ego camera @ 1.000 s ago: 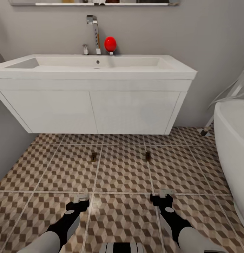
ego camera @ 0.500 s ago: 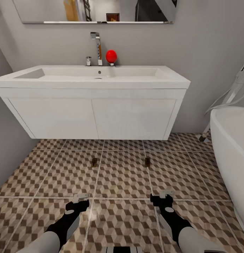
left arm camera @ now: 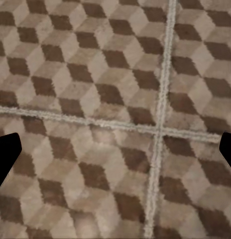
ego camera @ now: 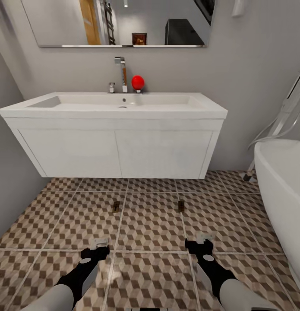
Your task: Take the four mousetraps from the cabinet in the bathroom and place them on the bathroom floor. Make sure all four end up on the same floor surface, and ensure that at least two of them are either under or directly next to the same bathroom sink.
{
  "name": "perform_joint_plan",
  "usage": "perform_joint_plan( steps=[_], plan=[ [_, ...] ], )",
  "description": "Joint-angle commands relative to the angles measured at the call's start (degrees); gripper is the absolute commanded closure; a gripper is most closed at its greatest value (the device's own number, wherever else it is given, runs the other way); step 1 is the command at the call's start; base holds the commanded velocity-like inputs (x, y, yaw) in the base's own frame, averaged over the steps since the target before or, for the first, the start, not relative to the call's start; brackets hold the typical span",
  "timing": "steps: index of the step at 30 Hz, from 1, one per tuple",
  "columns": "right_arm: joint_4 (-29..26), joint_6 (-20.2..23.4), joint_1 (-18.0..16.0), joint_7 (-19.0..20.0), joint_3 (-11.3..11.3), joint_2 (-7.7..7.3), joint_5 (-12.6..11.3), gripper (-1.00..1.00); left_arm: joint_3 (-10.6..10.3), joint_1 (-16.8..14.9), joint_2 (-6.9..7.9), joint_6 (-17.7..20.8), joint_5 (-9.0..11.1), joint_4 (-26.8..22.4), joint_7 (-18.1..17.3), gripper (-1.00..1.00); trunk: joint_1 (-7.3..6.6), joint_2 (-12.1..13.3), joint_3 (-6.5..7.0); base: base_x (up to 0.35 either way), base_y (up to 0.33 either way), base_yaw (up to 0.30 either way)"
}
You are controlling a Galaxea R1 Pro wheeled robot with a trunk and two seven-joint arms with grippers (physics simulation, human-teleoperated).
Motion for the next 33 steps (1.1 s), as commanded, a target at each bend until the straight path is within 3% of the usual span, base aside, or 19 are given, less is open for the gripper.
perform_joint_plan(
  steps=[1,14,21,33],
  plan=[
    [0.1,-0.2,0.0,-0.1,-0.4,0.01,0.6,-1.00,0.0,0.0,-0.02,-0.2,0.3,0.1,0.1,-1.00,-0.03,0.0,0.18,0.000,0.000,0.000],
    [1.5,-0.1,0.1,0.0,-0.4,-0.94,0.1,-1.00,-0.2,0.0,-0.01,-0.2,0.4,0.3,0.1,-1.00,-0.37,0.2,3.06,0.000,0.000,0.000],
    [6.4,-0.1,0.1,-0.1,-0.4,-1.61,0.0,-1.00,-0.4,0.0,0.30,-0.2,0.9,1.4,0.2,-1.00,-0.55,0.3,4.62,0.000,0.000,0.000],
    [14.9,-0.1,0.4,0.0,-0.3,-3.92,0.0,-1.00,-0.4,0.1,2.11,-0.4,5.0,11.5,0.1,-1.00,-0.86,0.4,7.27,0.000,0.000,0.000]
  ],
)
